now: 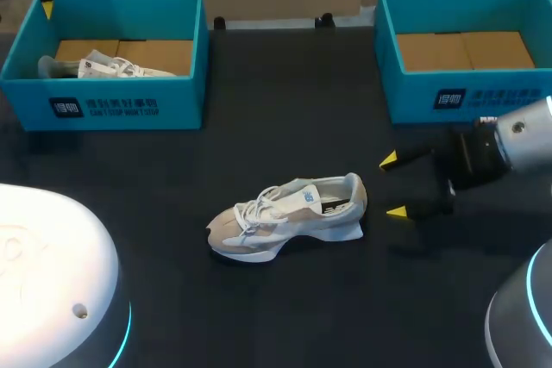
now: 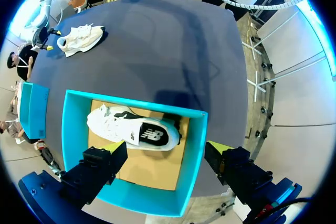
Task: Take the shoe out of the shoebox, open the shoe tongue, remove and reinsert the insole, then place the shoe into the shoebox
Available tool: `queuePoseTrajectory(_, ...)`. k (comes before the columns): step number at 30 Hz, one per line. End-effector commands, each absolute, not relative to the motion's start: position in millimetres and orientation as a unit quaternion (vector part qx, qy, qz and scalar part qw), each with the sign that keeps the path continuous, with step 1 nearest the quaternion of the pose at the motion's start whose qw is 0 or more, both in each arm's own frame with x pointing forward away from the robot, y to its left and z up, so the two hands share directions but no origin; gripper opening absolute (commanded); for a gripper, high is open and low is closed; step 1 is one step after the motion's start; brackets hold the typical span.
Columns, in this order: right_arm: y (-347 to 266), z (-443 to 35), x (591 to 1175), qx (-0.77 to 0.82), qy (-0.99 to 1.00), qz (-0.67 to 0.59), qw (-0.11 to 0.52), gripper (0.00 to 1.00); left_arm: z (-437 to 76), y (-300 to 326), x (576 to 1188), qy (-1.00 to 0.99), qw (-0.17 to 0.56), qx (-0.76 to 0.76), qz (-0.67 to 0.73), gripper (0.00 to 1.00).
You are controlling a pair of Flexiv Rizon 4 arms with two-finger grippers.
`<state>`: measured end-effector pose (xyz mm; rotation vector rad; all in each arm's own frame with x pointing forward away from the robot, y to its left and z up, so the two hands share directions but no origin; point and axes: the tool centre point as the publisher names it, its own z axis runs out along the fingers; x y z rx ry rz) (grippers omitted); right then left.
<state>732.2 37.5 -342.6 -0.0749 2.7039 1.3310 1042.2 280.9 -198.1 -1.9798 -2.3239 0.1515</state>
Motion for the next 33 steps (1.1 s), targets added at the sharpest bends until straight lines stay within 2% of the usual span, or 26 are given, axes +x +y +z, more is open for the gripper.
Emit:
queuePoseTrajectory(1, 39, -342, 732, -0.025, 0.896, 0.44, 0.064, 1.0, -198, 281, 1043, -0.759, 0.043, -0.648, 0.049, 1.0)
queuePoseTrajectory(17, 15, -391, 732, 0.003, 0.877, 0.475, 0.064, 1.0, -198, 281, 1043, -0.759, 0.043, -0.648, 0.049, 1.0)
queuePoseTrajectory(33, 9, -398, 743, 0.026, 0.859, 0.505, 0.077, 1.0, -198, 281, 1043, -0.759, 0.043, -0.648, 0.049, 1.0)
